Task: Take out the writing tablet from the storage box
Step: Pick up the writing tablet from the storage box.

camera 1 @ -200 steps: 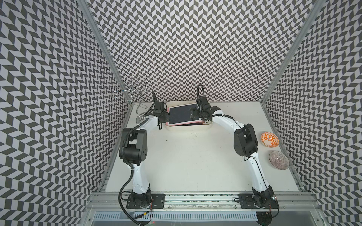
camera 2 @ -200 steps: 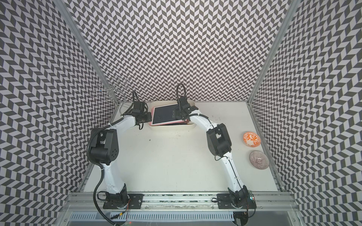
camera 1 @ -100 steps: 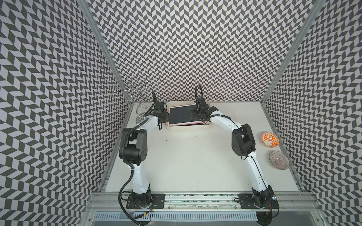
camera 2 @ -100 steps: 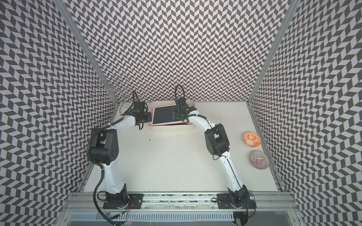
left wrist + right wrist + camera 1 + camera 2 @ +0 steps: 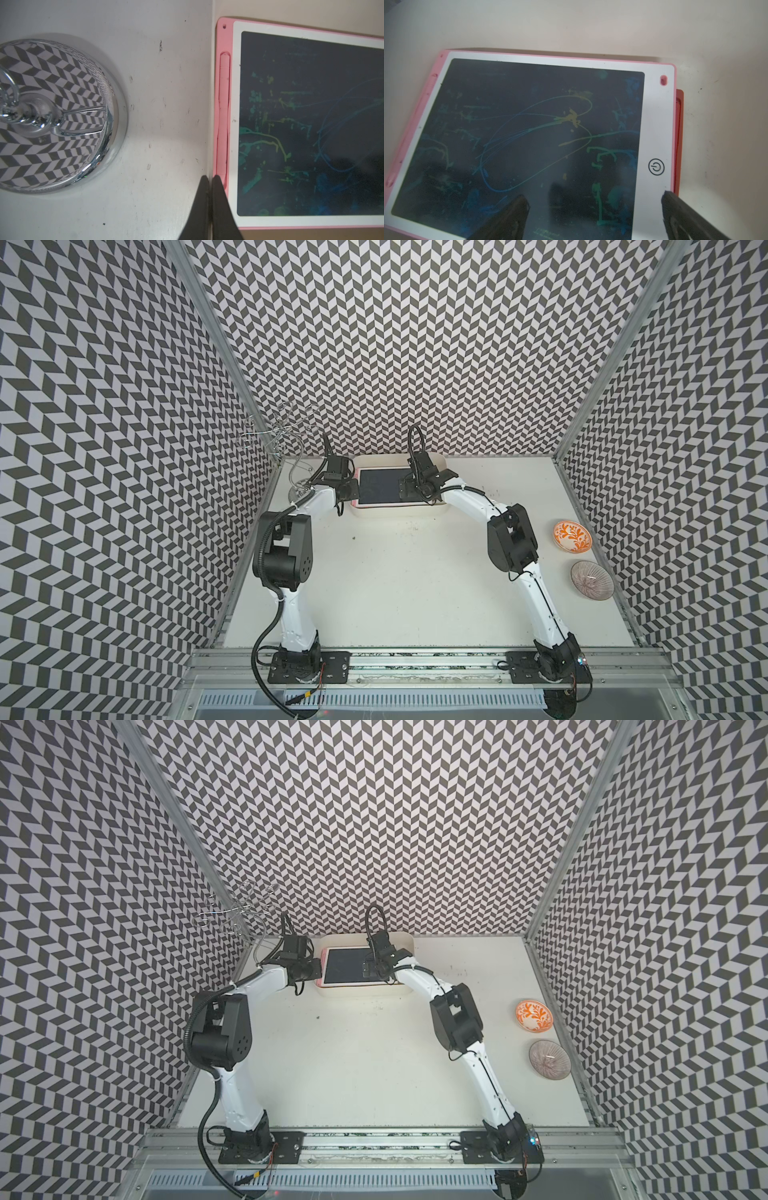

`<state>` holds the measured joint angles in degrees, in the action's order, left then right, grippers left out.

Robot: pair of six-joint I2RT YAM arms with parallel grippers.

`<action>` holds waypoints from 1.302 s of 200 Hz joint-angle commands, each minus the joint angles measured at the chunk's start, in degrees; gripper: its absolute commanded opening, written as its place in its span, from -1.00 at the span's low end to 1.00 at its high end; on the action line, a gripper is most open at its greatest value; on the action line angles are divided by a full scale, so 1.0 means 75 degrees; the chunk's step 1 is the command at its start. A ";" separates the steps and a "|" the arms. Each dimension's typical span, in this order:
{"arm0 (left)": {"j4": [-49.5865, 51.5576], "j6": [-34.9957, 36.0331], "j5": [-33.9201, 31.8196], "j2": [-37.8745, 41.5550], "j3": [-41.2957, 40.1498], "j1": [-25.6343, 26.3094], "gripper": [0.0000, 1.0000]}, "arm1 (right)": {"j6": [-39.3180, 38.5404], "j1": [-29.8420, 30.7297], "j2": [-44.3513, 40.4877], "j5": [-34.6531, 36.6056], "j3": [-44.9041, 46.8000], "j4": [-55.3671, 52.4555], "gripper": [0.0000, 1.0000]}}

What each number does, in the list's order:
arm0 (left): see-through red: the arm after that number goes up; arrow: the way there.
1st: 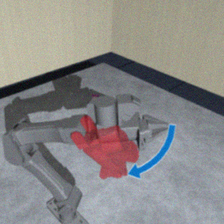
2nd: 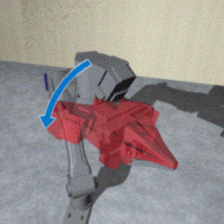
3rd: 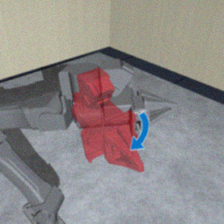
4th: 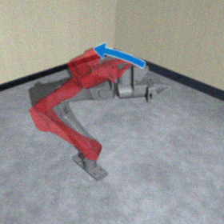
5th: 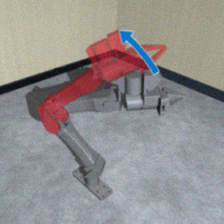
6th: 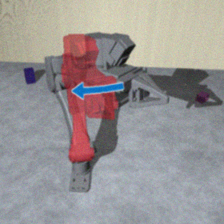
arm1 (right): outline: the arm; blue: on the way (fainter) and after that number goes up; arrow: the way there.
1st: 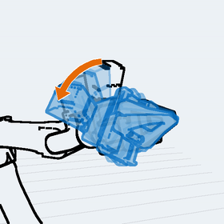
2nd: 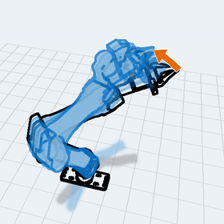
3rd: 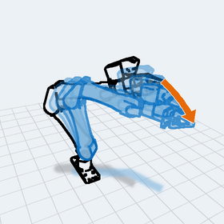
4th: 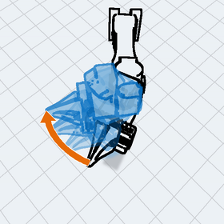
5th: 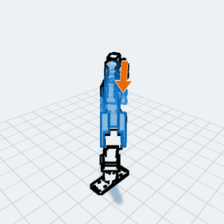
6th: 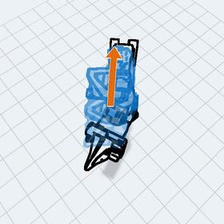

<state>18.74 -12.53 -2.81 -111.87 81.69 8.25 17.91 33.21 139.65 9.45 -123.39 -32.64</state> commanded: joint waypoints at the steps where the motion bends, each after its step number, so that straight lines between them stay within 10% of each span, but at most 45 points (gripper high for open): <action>1: 0.0021 -0.0075 0.0152 0.0046 0.0336 0.0095 -1.00 | -0.0067 0.0025 -0.0050 0.0391 -0.0206 0.0269 0.99; 260: 0.0032 -0.0075 0.0128 0.0085 0.0338 0.0095 -1.00 | 0.0495 -0.0283 0.0186 -0.0446 0.0086 0.0313 0.99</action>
<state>19.20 -12.56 -2.72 -111.87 81.97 8.27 21.02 31.20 140.86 7.62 -123.33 -32.71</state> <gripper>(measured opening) 0.048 0.994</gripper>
